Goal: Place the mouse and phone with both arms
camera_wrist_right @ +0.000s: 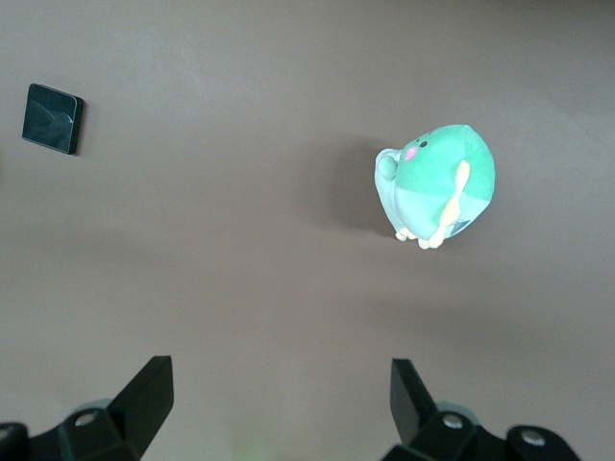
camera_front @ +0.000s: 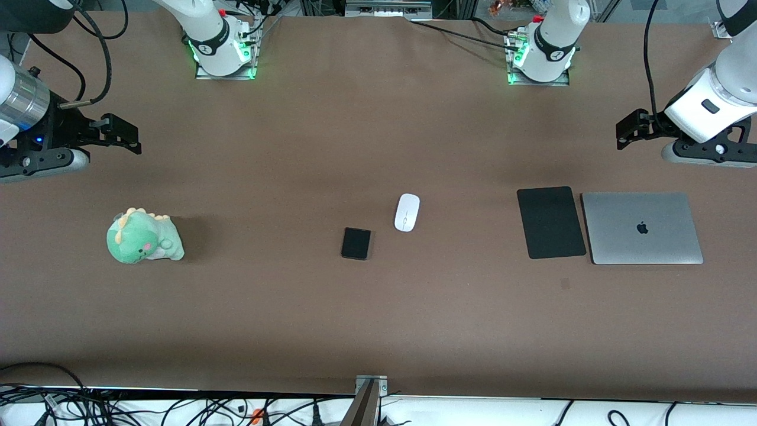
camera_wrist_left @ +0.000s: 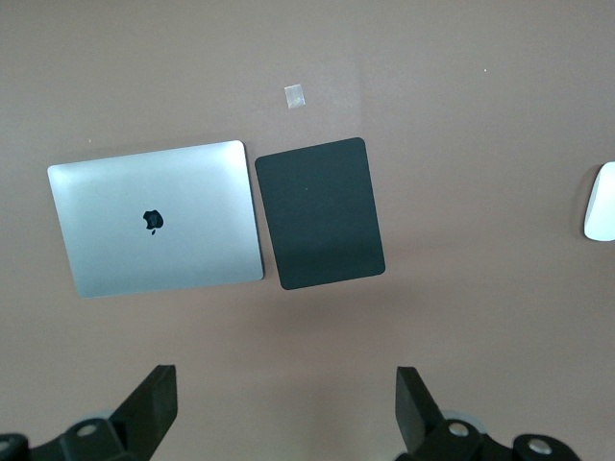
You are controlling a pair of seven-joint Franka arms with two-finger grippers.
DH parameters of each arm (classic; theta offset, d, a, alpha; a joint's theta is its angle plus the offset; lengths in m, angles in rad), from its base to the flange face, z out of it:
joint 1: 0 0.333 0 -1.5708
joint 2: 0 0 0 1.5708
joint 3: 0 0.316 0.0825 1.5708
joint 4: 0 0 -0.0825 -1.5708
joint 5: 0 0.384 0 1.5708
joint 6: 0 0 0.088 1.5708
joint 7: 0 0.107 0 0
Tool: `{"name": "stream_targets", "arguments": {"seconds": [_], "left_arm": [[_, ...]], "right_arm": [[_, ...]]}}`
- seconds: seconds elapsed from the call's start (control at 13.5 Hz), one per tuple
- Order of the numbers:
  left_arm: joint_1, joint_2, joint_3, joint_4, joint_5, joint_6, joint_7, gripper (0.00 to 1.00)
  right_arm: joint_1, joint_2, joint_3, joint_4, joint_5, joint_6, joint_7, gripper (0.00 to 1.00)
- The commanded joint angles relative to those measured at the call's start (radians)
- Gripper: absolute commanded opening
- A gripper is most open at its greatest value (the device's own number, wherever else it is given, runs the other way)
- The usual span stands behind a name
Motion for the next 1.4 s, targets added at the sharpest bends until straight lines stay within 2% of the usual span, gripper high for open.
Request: {"name": "stream_targets", "arguments": {"seconds": [0.0,1.33], "left_arm": [[0.006,0.014,0.0,0.032,-0.021,-0.025,0.023,1.0],[0.006,0.021,0.001,0.038,-0.021,-0.041,0.023,1.0]], "right_arm": [[-0.002,-0.014,0.006,-0.007,-0.015,-0.01,-0.015,1.0],[-0.002,-0.011,0.004,-0.006,-0.015,-0.011,-0.021,1.0]]}}
